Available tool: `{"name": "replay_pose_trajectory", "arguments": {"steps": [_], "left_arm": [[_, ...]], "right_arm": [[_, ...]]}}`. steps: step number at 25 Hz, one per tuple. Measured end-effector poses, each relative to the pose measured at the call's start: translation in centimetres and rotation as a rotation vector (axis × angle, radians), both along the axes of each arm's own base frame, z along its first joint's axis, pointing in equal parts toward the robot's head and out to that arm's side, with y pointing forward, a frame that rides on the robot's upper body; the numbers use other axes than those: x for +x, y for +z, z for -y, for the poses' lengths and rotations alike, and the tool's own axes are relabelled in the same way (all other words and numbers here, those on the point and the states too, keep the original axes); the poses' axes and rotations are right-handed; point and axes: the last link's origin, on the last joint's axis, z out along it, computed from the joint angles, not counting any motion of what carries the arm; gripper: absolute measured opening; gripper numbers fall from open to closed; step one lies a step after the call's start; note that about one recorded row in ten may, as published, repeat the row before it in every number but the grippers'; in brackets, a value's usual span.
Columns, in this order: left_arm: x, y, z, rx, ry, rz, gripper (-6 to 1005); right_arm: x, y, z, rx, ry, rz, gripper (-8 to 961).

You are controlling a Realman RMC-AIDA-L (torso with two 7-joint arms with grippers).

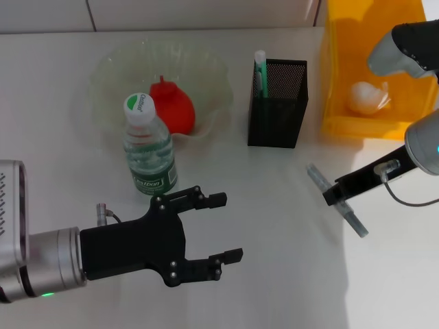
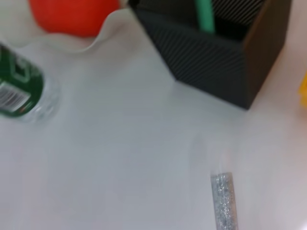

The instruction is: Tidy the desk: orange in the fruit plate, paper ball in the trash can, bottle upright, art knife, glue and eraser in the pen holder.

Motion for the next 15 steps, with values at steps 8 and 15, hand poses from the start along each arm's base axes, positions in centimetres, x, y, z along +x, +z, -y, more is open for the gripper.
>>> {"name": "replay_pose_trajectory", "arguments": {"steps": [8, 15], "left_arm": [[0.0, 0.0, 0.0, 0.001, 0.000, 0.000, 783], [0.1, 0.0, -0.1, 0.001, -0.005, 0.000, 783]], "right_arm": [[-0.5, 1.9, 0.7, -0.018, 0.037, -0.132, 132], [-2.2, 7.3, 0.0, 0.240, 0.234, -0.385, 130]]}}
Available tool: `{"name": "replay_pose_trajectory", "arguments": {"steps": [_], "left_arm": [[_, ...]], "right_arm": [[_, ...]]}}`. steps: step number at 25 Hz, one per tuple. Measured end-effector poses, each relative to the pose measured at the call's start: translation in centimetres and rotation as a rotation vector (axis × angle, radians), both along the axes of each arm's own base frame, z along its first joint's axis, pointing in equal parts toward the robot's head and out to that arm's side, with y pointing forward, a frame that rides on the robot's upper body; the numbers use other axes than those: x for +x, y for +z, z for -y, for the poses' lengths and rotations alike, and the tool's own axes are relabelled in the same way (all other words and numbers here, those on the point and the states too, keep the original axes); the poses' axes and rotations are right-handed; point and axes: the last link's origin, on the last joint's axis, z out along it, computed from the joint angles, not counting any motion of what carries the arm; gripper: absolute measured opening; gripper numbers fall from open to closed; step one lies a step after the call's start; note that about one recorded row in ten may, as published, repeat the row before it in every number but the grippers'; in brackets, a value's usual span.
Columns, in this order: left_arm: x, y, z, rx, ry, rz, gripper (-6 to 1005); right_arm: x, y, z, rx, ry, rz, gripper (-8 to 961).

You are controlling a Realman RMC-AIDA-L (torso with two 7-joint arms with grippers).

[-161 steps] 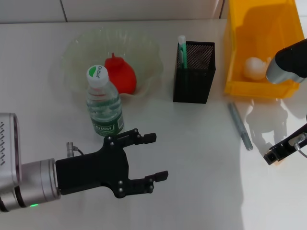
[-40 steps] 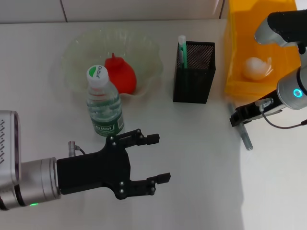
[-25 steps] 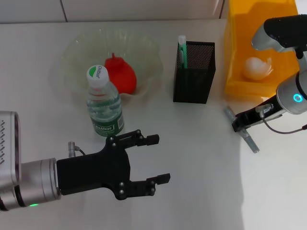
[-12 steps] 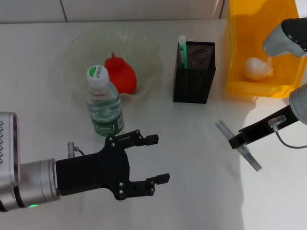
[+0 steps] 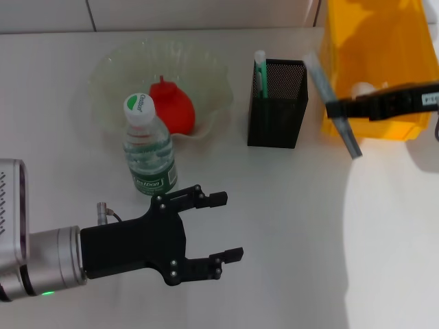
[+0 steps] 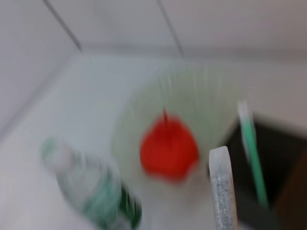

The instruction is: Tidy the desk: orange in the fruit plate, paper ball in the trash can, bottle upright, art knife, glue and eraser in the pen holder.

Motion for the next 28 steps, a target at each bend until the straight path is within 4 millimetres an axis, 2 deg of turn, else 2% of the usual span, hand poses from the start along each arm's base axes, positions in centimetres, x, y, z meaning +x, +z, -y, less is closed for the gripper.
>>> {"name": "replay_pose_trajectory", "arguments": {"steps": [4, 12, 19, 28], "left_arm": [[0.0, 0.0, -0.1, 0.002, 0.000, 0.001, 783], [0.1, 0.0, -0.3, 0.006, -0.002, -0.001, 783], [0.2, 0.0, -0.3, 0.005, -0.003, 0.000, 783], [0.2, -0.2, -0.2, 0.001, 0.000, -0.002, 783]], "right_arm": [[0.4, 0.9, -1.3, 0.176, 0.132, -0.129, 129], [3.0, -1.8, -3.0, 0.408, 0.366, -0.351, 128], [3.8, -3.9, -3.6, 0.490, 0.472, -0.309, 126], [4.6, -6.0, -4.1, 0.513, 0.502, -0.242, 127]]}}
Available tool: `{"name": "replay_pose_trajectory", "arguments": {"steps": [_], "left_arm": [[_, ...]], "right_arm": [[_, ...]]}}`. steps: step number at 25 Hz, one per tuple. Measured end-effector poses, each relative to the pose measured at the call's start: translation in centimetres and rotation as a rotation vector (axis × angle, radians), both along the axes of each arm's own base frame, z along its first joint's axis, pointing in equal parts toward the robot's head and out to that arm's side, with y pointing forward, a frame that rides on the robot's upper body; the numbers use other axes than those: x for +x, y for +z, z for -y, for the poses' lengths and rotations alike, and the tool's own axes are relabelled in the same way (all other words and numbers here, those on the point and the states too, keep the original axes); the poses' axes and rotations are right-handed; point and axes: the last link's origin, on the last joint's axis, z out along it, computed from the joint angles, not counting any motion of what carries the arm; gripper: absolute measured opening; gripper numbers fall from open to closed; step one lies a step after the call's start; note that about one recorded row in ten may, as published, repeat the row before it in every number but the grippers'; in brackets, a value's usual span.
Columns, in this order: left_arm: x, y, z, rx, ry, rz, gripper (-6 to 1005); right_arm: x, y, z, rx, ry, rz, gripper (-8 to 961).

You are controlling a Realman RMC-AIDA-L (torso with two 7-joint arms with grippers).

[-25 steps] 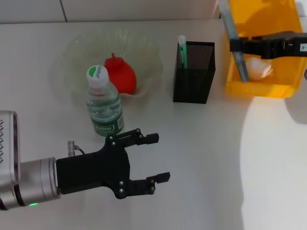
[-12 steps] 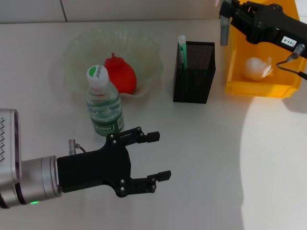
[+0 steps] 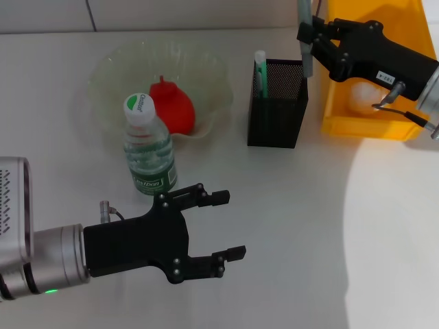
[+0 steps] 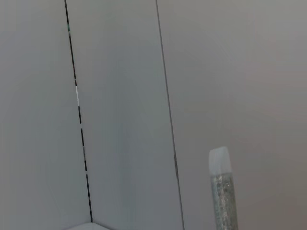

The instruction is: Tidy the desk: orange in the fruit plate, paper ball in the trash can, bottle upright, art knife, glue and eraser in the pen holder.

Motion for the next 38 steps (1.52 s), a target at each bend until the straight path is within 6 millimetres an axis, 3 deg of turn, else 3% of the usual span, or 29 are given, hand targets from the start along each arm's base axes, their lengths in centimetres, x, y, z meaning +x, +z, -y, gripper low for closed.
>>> {"name": "replay_pose_trajectory", "arguments": {"steps": [7, 15, 22, 26, 30, 31, 34, 38], "left_arm": [[0.0, -0.1, 0.1, -0.002, 0.002, 0.001, 783], [-0.1, -0.1, 0.2, 0.001, 0.004, 0.001, 783], [0.0, 0.0, 0.0, 0.002, 0.002, 0.002, 783], [-0.1, 0.0, 0.1, 0.007, 0.004, 0.002, 783], [-0.2, 0.0, 0.2, 0.009, 0.005, 0.002, 783], [-0.2, 0.0, 0.2, 0.010, 0.004, 0.001, 783], [-0.2, 0.0, 0.2, 0.011, 0.002, 0.000, 783], [-0.2, 0.1, 0.1, 0.013, 0.002, -0.003, 783]], "right_arm": [[0.3, -2.0, -0.5, -0.003, -0.011, 0.048, 130], [0.8, -2.4, -0.2, 0.002, -0.033, 0.043, 133], [1.5, -2.1, 0.7, 0.004, -0.039, 0.013, 270], [1.4, -0.4, 3.1, 0.007, 0.041, -0.110, 349], [2.5, 0.9, 6.8, -0.059, 0.095, -0.139, 351], [3.1, 0.8, 7.9, -0.096, 0.104, -0.118, 351], [4.6, -0.5, 11.2, -0.240, 0.128, -0.030, 482], [6.4, -2.5, 13.8, -0.380, 0.100, 0.058, 659]]}}
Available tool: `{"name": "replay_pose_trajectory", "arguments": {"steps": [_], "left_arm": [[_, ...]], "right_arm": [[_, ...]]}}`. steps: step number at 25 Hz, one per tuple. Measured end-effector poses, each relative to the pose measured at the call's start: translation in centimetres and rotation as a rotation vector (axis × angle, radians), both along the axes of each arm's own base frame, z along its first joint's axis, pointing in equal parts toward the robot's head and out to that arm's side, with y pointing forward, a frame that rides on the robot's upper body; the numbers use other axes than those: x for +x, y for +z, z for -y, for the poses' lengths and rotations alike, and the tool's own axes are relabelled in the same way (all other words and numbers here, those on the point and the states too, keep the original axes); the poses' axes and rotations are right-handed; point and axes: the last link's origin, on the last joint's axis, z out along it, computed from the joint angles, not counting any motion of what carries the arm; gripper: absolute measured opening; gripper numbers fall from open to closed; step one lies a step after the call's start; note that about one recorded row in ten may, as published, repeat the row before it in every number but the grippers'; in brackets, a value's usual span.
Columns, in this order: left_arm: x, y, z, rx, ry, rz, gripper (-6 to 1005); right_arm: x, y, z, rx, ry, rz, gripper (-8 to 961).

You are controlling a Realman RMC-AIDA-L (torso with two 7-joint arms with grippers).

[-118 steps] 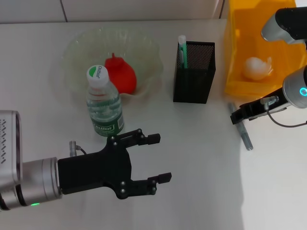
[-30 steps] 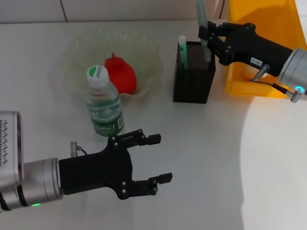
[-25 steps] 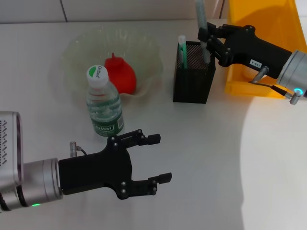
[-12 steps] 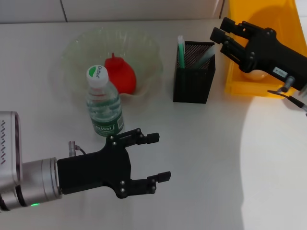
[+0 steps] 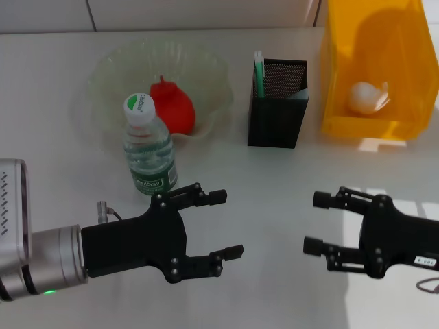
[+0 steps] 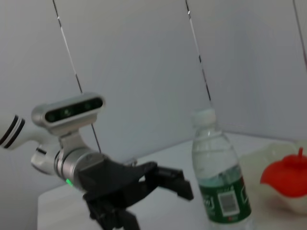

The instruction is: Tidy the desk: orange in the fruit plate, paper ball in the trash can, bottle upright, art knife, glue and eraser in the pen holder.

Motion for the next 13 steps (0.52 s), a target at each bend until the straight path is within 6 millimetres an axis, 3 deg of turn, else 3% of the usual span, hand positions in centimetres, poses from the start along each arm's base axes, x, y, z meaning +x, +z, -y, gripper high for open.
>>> {"name": "replay_pose_trajectory", "arguments": {"steps": [7, 13], "left_arm": [[-0.1, -0.1, -0.1, 0.006, 0.007, -0.007, 783], [-0.2, -0.2, -0.1, 0.005, 0.013, -0.009, 783]], "right_arm": [[0.9, -1.2, 1.5, -0.058, -0.043, 0.006, 806], [1.1, -1.1, 1.7, -0.054, -0.042, 0.003, 806]]}}
